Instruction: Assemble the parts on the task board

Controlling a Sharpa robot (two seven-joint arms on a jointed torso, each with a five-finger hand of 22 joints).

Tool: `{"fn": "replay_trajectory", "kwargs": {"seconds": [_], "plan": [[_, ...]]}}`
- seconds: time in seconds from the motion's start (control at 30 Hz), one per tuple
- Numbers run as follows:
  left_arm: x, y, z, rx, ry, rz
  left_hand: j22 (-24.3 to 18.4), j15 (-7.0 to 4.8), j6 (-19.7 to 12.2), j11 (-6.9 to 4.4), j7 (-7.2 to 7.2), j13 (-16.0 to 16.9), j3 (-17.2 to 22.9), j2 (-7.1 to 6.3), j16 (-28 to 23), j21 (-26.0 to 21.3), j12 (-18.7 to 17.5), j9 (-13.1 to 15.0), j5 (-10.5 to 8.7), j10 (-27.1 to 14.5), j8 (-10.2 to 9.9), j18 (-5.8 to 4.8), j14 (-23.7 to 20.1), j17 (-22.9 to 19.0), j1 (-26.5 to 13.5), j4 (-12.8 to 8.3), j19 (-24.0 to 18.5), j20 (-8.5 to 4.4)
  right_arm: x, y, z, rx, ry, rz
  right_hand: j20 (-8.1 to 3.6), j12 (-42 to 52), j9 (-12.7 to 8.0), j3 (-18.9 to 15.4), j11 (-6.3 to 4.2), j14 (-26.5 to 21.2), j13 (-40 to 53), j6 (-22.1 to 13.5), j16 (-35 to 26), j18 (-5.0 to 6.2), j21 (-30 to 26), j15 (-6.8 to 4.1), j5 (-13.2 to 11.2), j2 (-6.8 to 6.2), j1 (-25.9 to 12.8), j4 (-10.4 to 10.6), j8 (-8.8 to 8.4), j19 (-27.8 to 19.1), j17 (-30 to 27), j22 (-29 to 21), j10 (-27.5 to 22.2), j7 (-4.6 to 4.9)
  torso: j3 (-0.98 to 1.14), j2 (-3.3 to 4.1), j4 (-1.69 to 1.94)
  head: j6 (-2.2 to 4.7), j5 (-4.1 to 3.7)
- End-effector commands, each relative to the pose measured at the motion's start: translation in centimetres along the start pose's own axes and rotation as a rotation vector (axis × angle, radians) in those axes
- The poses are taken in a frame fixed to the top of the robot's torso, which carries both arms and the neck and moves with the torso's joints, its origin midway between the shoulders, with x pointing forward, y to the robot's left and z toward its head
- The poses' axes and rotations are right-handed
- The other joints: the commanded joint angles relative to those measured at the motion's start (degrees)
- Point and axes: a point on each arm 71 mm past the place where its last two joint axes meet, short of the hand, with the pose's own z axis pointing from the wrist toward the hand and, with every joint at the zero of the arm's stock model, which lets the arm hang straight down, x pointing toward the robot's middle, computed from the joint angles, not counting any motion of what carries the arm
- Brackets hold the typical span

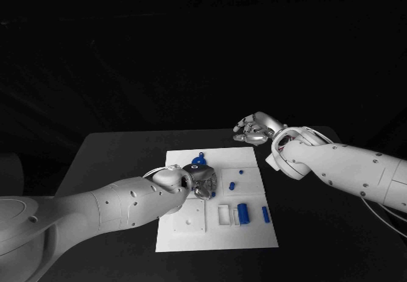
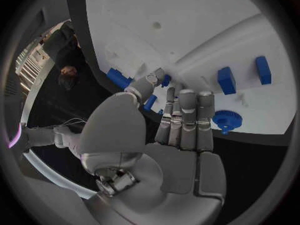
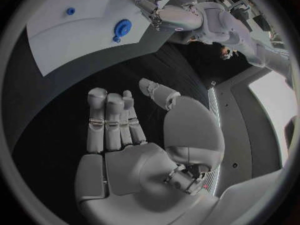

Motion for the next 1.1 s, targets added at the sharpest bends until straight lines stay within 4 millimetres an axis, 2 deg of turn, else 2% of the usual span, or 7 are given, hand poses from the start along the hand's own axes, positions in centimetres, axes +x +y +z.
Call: {"fn": "replay_trajectory", "kwargs": {"seconds": [0.03,0.43,0.57,1.1], "plan": [[0.92,-0.12,0.02,0.002,0.036,0.005,0.39,0.04,0.29,0.03,0.11,0.06,-0.18,0.60,0.37,0.41,0.12,-0.16,-0.04,0.29,0.18,5.34,0.34,0.09,-0.09,-0.25,-0.13,0.06,0.11,0.19,0.00,-0.011,0.009,-0.001,0.20,-0.29,-0.05,-0.09,0.03,-0.33,-0.11,0.12,-0.16,3.95,-0.38,0.04,0.30,0.14,-0.19,-0.35,-0.15,-0.09,-0.07,0.07,-0.03,0.41,0.04,0.00,-0.01,0.04,0.01],[1.36,-0.76,0.29,0.009,0.057,0.002,0.49,0.05,0.23,0.04,0.25,-0.01,-0.23,0.93,0.82,0.58,0.01,-0.41,-0.12,0.58,0.08,5.41,0.43,0.23,-0.21,-0.24,0.02,0.03,0.18,0.29,0.02,-0.013,0.012,-0.001,0.19,-0.26,-0.02,-0.11,0.00,-0.31,-0.21,0.24,-0.12,3.95,-0.40,0.01,0.33,0.17,-0.16,-0.37,-0.07,-0.04,-0.12,0.10,0.03,0.37,0.03,0.02,-0.05,-0.16,-0.04],[1.43,-0.62,0.26,0.001,0.067,0.003,0.62,0.00,0.45,-0.01,0.24,-0.05,-0.28,1.20,1.25,0.83,-0.04,-0.53,-0.25,0.85,0.16,5.50,0.64,0.36,-0.21,-0.31,0.28,-0.03,0.16,0.29,0.02,-0.013,0.012,-0.001,0.18,-0.25,-0.02,-0.11,0.00,-0.31,-0.24,0.25,-0.11,3.95,-0.40,0.01,0.33,0.17,-0.15,-0.38,-0.06,-0.03,-0.12,0.11,0.04,0.37,0.10,0.00,-0.01,-0.15,-0.05],[1.58,-0.71,0.45,-0.011,0.091,0.019,0.88,-0.26,1.52,-0.28,-0.03,-0.06,-0.29,2.42,2.46,1.48,0.01,-0.88,-0.29,2.09,0.60,5.74,1.14,0.64,-0.17,-0.52,0.76,-0.20,0.16,0.39,0.04,-0.014,0.013,-0.002,0.17,-0.23,-0.01,-0.12,-0.02,-0.30,-0.32,0.27,-0.08,3.95,-0.42,-0.01,0.34,0.19,-0.11,-0.42,-0.03,-0.01,-0.16,0.13,0.08,0.35,0.02,0.01,0.01,-0.30,-0.11]]}}
